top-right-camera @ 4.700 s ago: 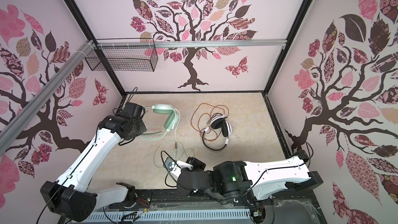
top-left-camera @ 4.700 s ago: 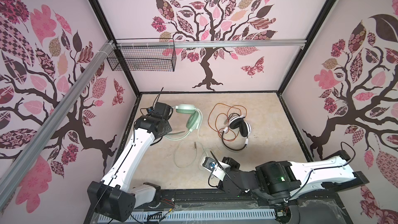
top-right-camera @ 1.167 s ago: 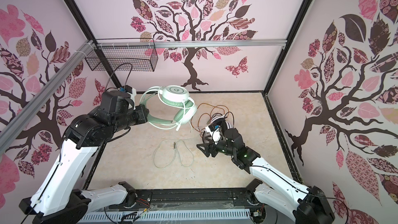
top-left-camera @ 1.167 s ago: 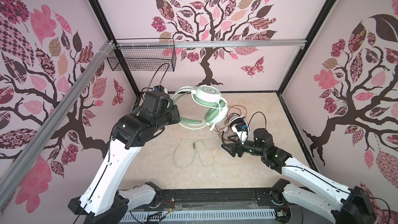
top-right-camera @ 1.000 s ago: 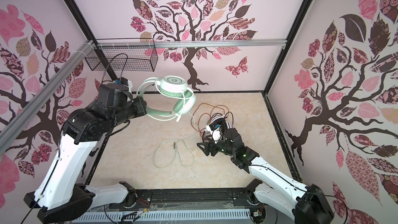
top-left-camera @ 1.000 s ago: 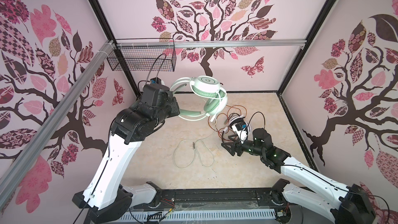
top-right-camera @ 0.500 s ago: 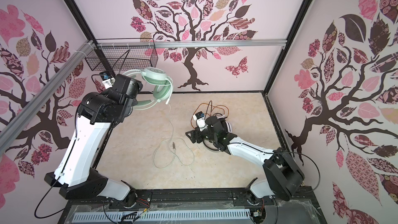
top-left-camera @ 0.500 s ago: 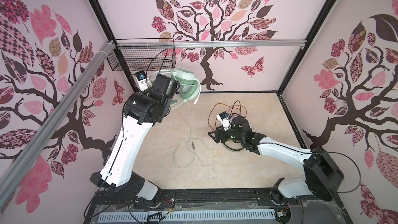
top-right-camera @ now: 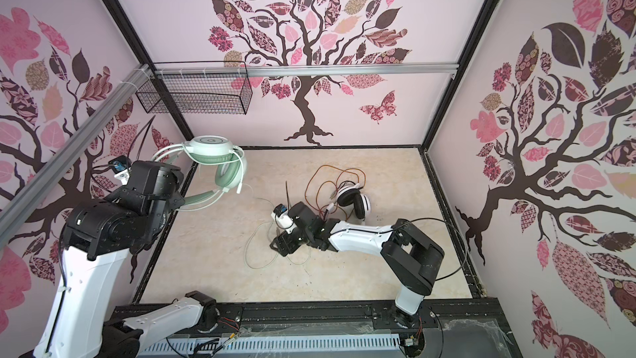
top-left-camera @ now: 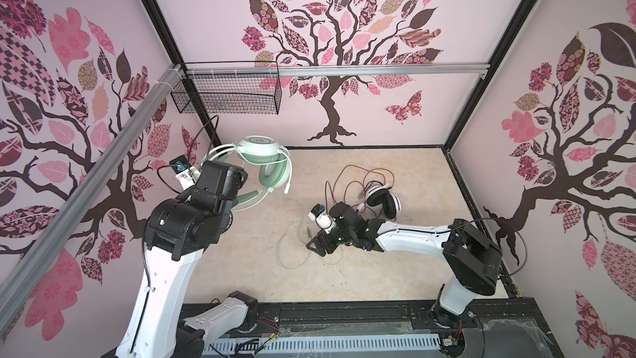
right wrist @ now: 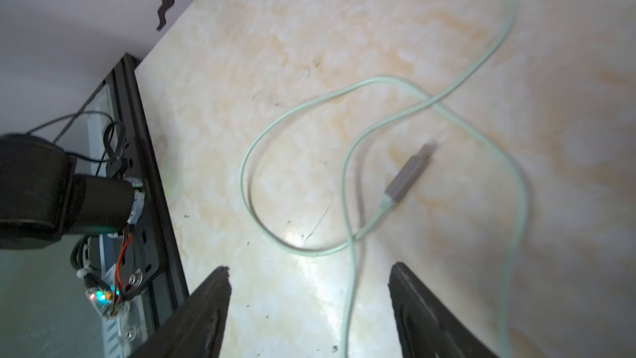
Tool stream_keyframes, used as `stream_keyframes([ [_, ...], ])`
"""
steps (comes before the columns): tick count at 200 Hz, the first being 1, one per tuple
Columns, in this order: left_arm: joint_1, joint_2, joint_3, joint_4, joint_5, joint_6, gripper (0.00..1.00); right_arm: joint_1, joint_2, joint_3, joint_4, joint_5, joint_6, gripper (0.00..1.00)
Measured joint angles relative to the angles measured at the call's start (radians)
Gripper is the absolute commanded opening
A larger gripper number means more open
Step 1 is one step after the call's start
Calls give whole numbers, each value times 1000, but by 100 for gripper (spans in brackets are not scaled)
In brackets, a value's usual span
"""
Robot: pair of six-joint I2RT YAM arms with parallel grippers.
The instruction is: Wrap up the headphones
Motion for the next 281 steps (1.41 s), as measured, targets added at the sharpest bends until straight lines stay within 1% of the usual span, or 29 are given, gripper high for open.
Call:
stream_keyframes([
  [11,0,-4,-24,3,18,1,0,37,19,1,-30,55,19,81],
  [27,0,3,-61,9,48,4,0,73,65,24,-108,173,64,85],
  [29,0,5,-64,9,51,5,0,75,70,29,-116,186,68,90],
  [32,0,7,-68,9,55,5,0,79,81,38,-133,211,80,93],
  [34,0,8,-70,9,58,6,0,81,89,45,-143,229,89,98],
  [37,0,11,-71,9,63,7,0,84,99,53,-156,253,96,99],
  [58,0,19,-74,11,85,10,0,84,136,94,-219,396,160,100],
  [74,0,19,-74,21,94,10,0,83,155,137,-259,472,184,100],
  [98,0,19,-74,29,97,13,0,79,222,264,-338,584,222,100],
  [113,0,19,-74,34,98,18,0,77,264,323,-364,618,229,100],
  [132,0,19,-74,40,97,26,0,77,268,312,-365,605,222,99],
  [152,0,19,-74,40,97,33,0,80,261,269,-331,541,204,86],
  [160,0,19,-74,40,97,35,0,86,248,243,-316,518,189,78],
  [168,0,20,-74,40,97,36,0,97,231,220,-308,496,174,67],
  [176,0,20,-74,40,97,37,0,111,214,206,-294,472,166,52],
  [180,0,21,-74,40,97,37,0,119,204,200,-286,455,158,43],
  [189,0,21,-74,40,97,38,0,138,185,194,-262,413,156,16],
  [194,0,22,-74,40,97,38,0,147,175,192,-245,386,156,7],
  [199,0,22,-74,40,97,38,0,153,167,192,-229,363,159,0],
  [217,0,23,-74,40,97,38,0,176,156,206,-169,254,182,0],
  [231,0,23,-74,39,97,38,0,182,159,230,-138,193,206,0],
  [250,0,23,-74,39,98,37,0,181,196,319,-122,115,249,0],
  [265,0,23,-74,41,98,36,0,182,261,426,-115,82,280,0],
  [281,0,23,-74,42,98,34,0,184,343,541,-121,87,310,0],
])
